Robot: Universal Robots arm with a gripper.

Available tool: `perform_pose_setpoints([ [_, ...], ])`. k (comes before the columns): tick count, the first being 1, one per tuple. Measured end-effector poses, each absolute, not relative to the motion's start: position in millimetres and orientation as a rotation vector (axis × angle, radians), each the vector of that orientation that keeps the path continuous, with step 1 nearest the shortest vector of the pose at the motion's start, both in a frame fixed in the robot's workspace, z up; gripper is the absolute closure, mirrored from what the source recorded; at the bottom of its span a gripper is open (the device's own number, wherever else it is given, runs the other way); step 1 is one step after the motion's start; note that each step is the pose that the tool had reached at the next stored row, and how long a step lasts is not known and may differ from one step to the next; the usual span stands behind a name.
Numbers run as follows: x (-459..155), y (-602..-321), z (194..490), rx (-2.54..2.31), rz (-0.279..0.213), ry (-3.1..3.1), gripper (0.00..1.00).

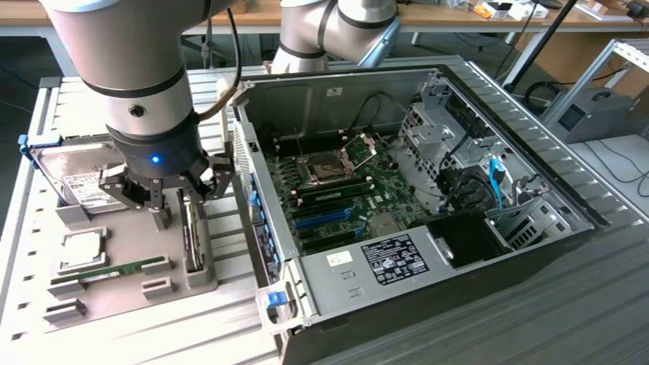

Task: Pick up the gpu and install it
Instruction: 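Pick up the gpu and move the gpu toward the slot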

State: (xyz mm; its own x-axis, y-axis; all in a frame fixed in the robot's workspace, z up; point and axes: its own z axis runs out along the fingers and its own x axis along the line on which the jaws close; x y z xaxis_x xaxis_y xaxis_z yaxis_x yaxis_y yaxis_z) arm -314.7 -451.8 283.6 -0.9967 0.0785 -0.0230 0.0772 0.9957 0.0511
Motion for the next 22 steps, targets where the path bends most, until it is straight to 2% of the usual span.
perform_pose_setpoints([
  [7,-313,-451,266,0.121,0.079,3.113,0.52],
  [22,-313,-443,249,0.124,0.081,3.113,0.52],
])
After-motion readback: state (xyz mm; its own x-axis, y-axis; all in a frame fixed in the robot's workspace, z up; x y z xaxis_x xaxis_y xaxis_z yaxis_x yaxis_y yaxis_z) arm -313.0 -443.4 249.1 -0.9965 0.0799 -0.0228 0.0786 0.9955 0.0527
